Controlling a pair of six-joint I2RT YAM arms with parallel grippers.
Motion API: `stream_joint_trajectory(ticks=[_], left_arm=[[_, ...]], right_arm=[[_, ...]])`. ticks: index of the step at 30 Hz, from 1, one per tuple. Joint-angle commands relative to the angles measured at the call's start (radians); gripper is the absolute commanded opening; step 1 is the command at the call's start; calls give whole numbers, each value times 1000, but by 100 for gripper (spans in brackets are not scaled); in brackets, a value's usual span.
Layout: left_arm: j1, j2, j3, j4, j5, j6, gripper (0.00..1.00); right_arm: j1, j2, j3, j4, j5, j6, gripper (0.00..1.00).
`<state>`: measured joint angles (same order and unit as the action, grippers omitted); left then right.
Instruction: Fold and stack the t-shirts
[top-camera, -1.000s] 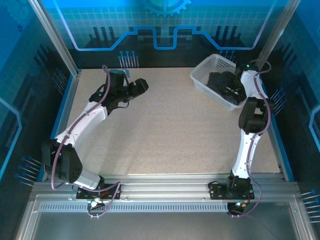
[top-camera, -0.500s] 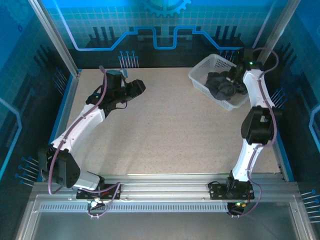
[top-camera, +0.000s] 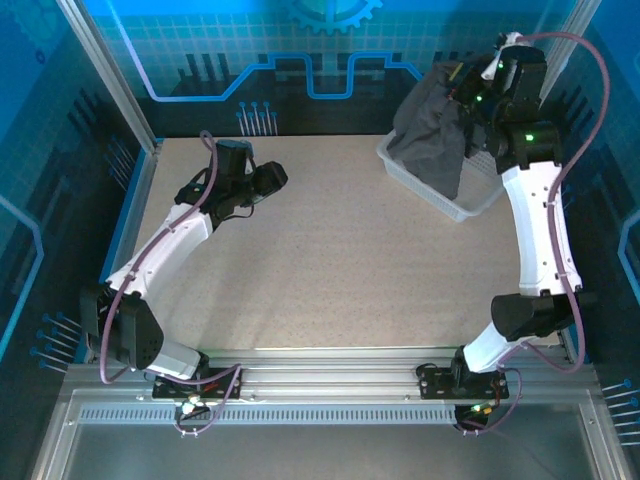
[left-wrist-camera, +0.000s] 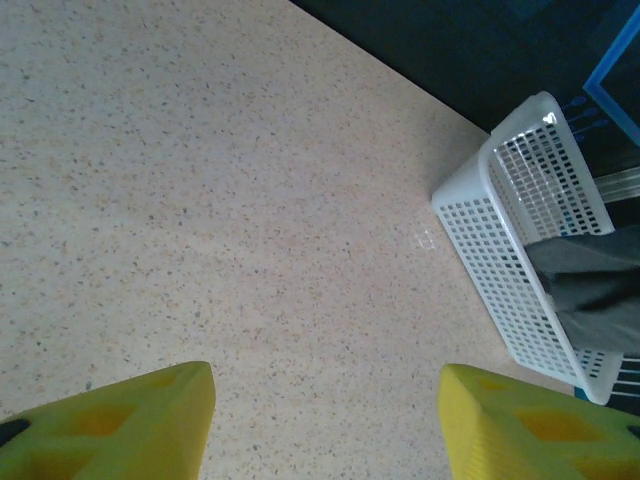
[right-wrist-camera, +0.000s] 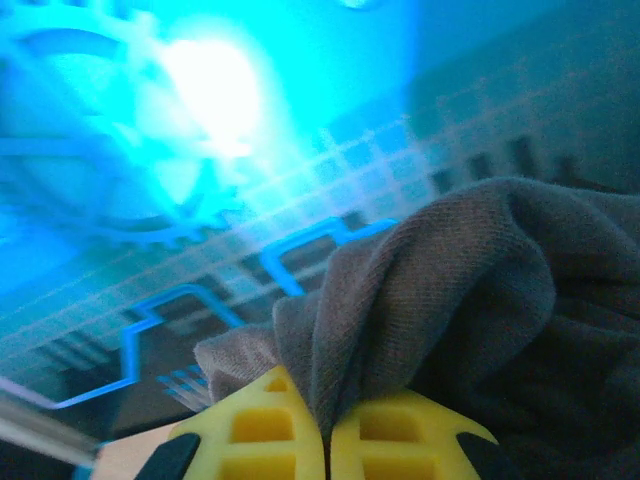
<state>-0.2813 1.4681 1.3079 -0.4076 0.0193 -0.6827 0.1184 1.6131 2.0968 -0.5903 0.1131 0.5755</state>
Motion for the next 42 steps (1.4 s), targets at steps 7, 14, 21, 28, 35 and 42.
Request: stream_joint_trajectory(ticks=[7, 14, 21, 28, 35, 42], left_arm=[[54, -37, 37, -103, -114, -31, 65], [79, -137, 26, -227, -321, -44, 73], [97, -238, -61, -289, -326, -60, 73], [94, -199, -214, -312, -59, -202, 65], [44, -36, -368, -293, 113, -383, 64], [-8, 21, -514, -119, 165, -578, 65]], right_arm=[[304, 49, 211, 110, -42, -29, 0], [525, 110, -14, 27, 12, -13, 6], [536, -66, -446, 40, -15, 15, 55], [395, -63, -637, 0, -88, -12, 55], [432, 220, -597, -59, -201, -118, 56], [441, 493, -413, -59, -205, -135, 57]])
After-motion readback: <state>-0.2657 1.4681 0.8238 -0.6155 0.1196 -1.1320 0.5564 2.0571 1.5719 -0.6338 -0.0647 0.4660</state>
